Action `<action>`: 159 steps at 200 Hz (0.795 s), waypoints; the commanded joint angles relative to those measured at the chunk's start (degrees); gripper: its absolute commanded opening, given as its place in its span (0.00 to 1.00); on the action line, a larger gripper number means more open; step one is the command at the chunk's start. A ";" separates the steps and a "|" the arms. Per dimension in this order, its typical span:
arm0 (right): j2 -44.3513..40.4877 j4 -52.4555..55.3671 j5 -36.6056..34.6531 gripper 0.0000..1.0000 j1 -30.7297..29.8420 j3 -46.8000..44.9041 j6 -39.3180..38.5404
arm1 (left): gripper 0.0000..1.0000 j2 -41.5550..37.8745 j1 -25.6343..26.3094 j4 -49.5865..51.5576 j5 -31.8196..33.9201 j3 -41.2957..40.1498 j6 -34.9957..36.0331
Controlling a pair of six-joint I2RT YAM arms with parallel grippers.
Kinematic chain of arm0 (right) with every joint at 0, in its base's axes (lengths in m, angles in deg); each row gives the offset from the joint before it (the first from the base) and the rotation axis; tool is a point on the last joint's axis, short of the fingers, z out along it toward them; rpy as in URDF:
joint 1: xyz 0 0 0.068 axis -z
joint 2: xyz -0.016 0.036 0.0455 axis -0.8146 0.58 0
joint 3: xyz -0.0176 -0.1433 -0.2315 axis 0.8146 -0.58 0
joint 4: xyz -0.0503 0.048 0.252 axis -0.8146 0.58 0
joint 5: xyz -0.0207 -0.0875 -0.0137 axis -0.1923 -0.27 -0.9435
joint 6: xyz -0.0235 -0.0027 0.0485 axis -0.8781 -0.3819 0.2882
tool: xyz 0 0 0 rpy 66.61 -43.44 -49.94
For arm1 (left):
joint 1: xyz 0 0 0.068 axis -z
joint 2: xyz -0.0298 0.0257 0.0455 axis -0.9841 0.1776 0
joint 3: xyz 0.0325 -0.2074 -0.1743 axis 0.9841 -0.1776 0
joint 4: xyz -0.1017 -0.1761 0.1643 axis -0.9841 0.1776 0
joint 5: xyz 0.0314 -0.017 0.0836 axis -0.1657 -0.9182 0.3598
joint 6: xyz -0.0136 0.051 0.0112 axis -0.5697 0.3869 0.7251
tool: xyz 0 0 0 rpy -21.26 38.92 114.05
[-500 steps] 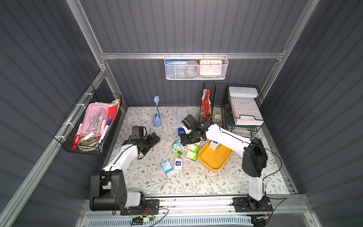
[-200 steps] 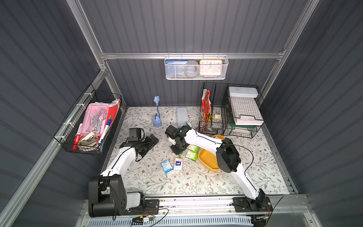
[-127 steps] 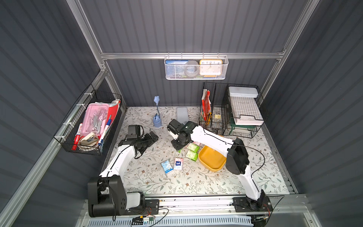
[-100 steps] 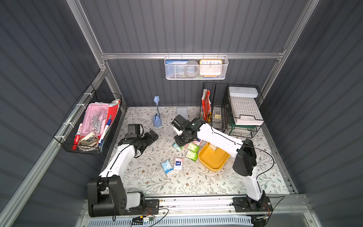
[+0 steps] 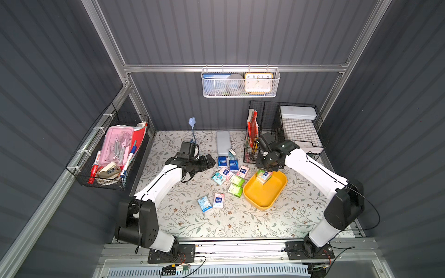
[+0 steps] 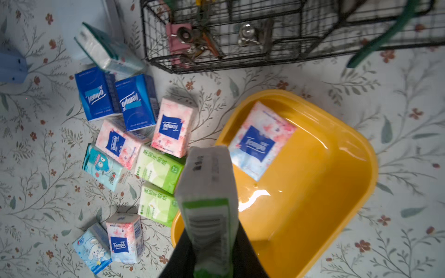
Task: Put the pocket tissues into the storage box
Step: Place the pocket tissues in the storage box.
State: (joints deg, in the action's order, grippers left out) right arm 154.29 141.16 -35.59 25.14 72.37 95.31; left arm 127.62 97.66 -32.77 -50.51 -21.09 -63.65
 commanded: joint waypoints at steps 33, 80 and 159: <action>-11.65 -2.16 -2.71 0.16 7.24 -13.87 10.81 | 0.99 1.15 5.68 2.05 5.18 1.50 1.81; -11.79 -8.17 -0.52 0.16 9.94 -19.63 13.39 | 0.99 1.54 7.73 2.16 5.47 2.16 1.70; 1.93 -10.10 2.04 0.16 10.42 -15.83 14.72 | 0.99 1.92 10.59 2.28 6.57 1.84 0.83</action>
State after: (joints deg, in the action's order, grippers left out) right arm 154.01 131.95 -34.28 35.32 54.99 108.44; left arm 129.67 108.09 -31.59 -44.94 -19.54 -63.19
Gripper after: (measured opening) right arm 0.217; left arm 0.990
